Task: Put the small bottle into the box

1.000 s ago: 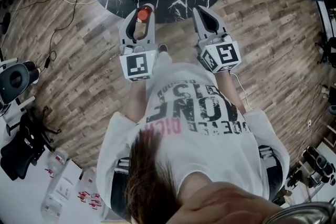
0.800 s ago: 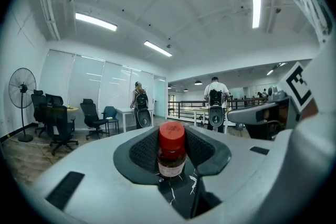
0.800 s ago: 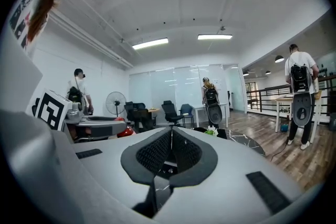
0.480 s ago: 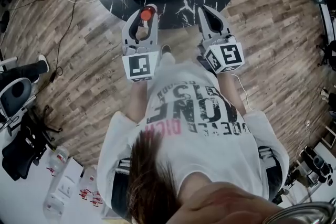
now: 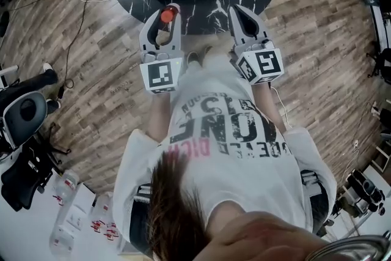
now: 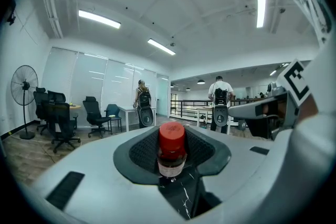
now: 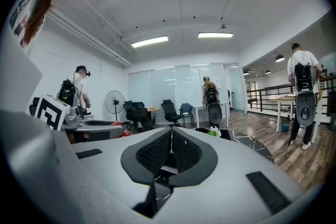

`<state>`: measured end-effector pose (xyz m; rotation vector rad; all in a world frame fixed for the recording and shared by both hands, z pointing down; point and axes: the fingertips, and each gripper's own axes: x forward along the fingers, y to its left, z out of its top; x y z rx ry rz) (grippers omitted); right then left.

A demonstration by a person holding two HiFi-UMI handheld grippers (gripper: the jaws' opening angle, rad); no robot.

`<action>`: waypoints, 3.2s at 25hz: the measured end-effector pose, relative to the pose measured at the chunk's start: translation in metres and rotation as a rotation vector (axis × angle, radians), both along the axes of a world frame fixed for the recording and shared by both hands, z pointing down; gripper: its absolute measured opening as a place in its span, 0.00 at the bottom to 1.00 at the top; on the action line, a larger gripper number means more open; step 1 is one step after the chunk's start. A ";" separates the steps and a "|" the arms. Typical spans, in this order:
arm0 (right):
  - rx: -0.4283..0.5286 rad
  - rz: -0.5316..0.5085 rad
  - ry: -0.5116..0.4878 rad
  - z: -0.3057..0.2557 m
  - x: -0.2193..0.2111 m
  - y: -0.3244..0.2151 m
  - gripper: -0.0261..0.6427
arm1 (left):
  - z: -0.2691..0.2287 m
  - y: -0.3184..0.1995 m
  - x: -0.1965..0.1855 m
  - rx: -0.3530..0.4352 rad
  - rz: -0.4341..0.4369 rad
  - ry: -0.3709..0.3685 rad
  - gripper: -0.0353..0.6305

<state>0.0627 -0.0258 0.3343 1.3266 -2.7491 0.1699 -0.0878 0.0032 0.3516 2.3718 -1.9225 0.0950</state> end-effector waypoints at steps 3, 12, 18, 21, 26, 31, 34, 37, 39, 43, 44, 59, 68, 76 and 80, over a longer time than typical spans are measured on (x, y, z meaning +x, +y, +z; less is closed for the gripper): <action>0.001 -0.003 0.000 0.000 -0.002 -0.006 0.04 | 0.000 -0.005 -0.001 0.000 -0.004 0.002 0.26; -0.025 -0.051 -0.009 0.005 -0.010 -0.049 0.04 | 0.003 -0.039 -0.009 -0.016 -0.064 0.002 0.26; -0.028 -0.107 -0.018 0.004 -0.014 -0.095 0.04 | 0.003 -0.072 -0.012 -0.022 -0.123 -0.012 0.26; -0.032 -0.132 -0.023 0.004 -0.015 -0.115 0.04 | 0.001 -0.090 -0.013 -0.024 -0.147 -0.015 0.26; -0.050 -0.155 -0.027 0.008 -0.009 -0.144 0.04 | -0.003 -0.117 -0.004 -0.024 -0.164 -0.023 0.26; -0.061 -0.186 -0.038 0.013 -0.004 -0.165 0.04 | 0.000 -0.132 0.003 -0.032 -0.192 -0.035 0.26; -0.070 -0.204 -0.039 0.016 -0.002 -0.174 0.04 | 0.004 -0.137 0.004 -0.039 -0.218 -0.041 0.26; -0.076 -0.220 -0.037 0.020 -0.001 -0.181 0.04 | 0.008 -0.138 0.001 -0.055 -0.244 -0.046 0.26; -0.080 -0.230 -0.037 0.022 -0.001 -0.184 0.04 | 0.017 -0.135 -0.002 -0.079 -0.267 -0.049 0.26; -0.100 -0.235 -0.036 0.027 0.003 -0.183 0.04 | 0.022 -0.131 -0.004 -0.106 -0.286 -0.054 0.26; -0.104 -0.235 -0.036 0.029 0.004 -0.183 0.04 | 0.022 -0.130 -0.003 -0.108 -0.286 -0.054 0.26; -0.109 -0.137 -0.034 0.034 0.010 -0.183 0.04 | 0.023 -0.141 -0.004 -0.085 -0.209 -0.024 0.26; -0.086 -0.023 -0.045 0.019 0.002 -0.180 0.04 | 0.011 -0.152 -0.021 -0.066 -0.094 -0.026 0.26; -0.064 0.059 -0.039 0.013 0.005 -0.176 0.04 | 0.005 -0.157 -0.031 -0.043 -0.034 -0.031 0.26; -0.055 0.078 -0.036 0.011 0.004 -0.170 0.04 | 0.003 -0.155 -0.032 -0.033 -0.013 -0.031 0.26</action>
